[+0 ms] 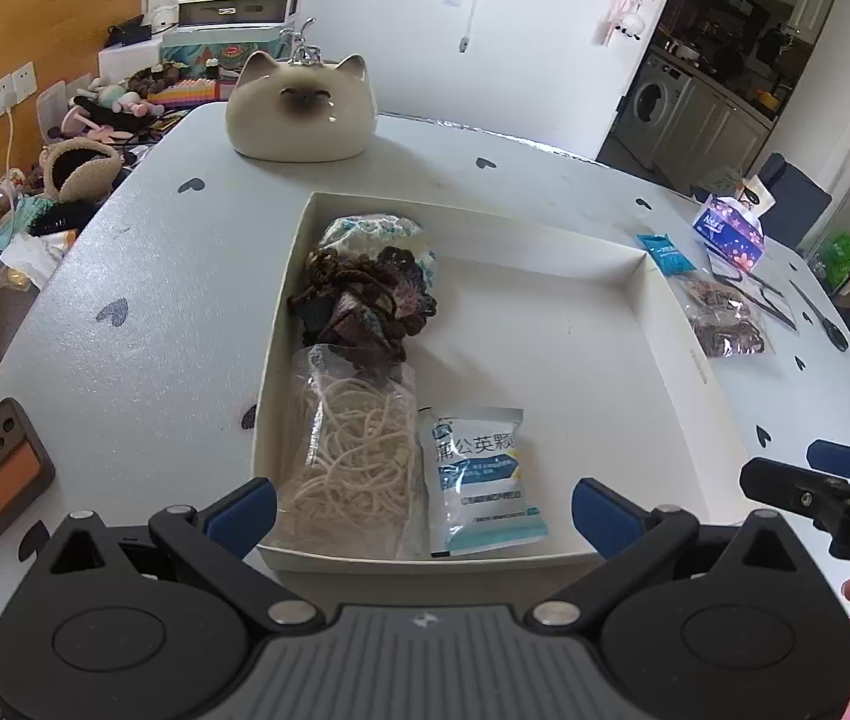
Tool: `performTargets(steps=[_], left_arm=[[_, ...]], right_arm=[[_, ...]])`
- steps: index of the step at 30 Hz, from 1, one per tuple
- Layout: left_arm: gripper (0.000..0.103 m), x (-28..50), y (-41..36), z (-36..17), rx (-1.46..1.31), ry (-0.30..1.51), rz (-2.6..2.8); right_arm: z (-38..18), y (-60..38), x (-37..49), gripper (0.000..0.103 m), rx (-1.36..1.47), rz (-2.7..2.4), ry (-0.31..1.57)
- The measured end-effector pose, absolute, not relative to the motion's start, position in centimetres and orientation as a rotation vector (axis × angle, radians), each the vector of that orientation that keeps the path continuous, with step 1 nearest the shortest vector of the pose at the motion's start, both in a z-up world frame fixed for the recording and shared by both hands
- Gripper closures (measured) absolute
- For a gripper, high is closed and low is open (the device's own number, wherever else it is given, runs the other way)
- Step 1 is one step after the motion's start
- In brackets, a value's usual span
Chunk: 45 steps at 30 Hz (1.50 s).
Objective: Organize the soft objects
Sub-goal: 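Move both open tools toward the two bagged cables on the table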
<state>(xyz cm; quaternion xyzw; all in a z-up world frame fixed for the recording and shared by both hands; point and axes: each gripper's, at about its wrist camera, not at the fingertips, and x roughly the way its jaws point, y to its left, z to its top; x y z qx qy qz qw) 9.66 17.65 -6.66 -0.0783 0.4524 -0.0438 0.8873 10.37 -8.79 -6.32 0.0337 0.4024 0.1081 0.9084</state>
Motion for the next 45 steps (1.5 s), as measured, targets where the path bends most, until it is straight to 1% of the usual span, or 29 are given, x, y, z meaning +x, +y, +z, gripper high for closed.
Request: performTargets(steps=[10,22,30,32,33,34,35,36,37,38,39,40,41,42,45], left_arm=[[0.0,10.0,14.2,-5.5,-0.173,0.922,-0.006],[0.0,13.0,3.5,-4.5,-0.211,0.867,-0.005],[0.001,16.0,-3.9,-4.3,-0.23,0.815,-0.037],[0.003,16.7,-5.5,-4.2,-0.246,0.807,-0.053],[0.006,17.1,-6.3,-4.2,-0.253,0.807,-0.063],[0.008,17.6,-7.0,-4.3,-0.262,0.807,-0.076],[0.012,17.9,-7.6,-4.4,-0.275,0.81,-0.09],[0.017,18.3,-8.3,-4.6,-0.288,0.814,-0.106],[0.02,18.8,-9.0,-4.8,-0.299,0.821,-0.119],[0.025,19.3,-9.5,-5.0,-0.31,0.83,-0.131],[0.03,19.7,-10.1,-5.2,-0.321,0.84,-0.142],[0.032,20.1,-10.6,-5.5,-0.333,0.849,-0.15],[0.038,20.6,-11.0,-5.8,-0.349,0.859,-0.158],[0.041,21.0,-11.4,-6.1,-0.365,0.869,-0.163],[0.047,22.3,-12.4,-7.3,-0.411,0.906,-0.168]], right_arm=[[-5.9,-13.1,11.7,0.0,0.053,0.31,0.807],[-4.7,-22.8,14.5,0.0,0.033,0.336,0.764],[-4.4,-29.9,17.8,0.0,0.016,0.336,0.753],[-4.4,-31.4,18.9,0.007,0.011,0.34,0.752],[-4.5,-32.1,19.6,0.011,0.009,0.344,0.757],[-4.7,-32.7,20.4,0.014,0.008,0.348,0.763],[-4.9,-33.3,21.1,0.017,0.009,0.352,0.768],[-5.1,-33.9,21.9,0.024,0.01,0.354,0.772],[-5.3,-34.4,22.8,0.033,0.011,0.354,0.777],[-5.6,-34.9,23.6,0.038,0.009,0.353,0.785],[-5.9,-35.3,24.5,0.046,0.005,0.352,0.791],[-6.2,-35.6,25.4,0.053,0.001,0.353,0.798],[-6.5,-35.8,26.3,0.056,-0.004,0.355,0.804],[-6.8,-36.0,27.3,0.06,-0.006,0.356,0.808],[-7.7,-36.3,30.2,0.065,-0.02,0.363,0.818]])
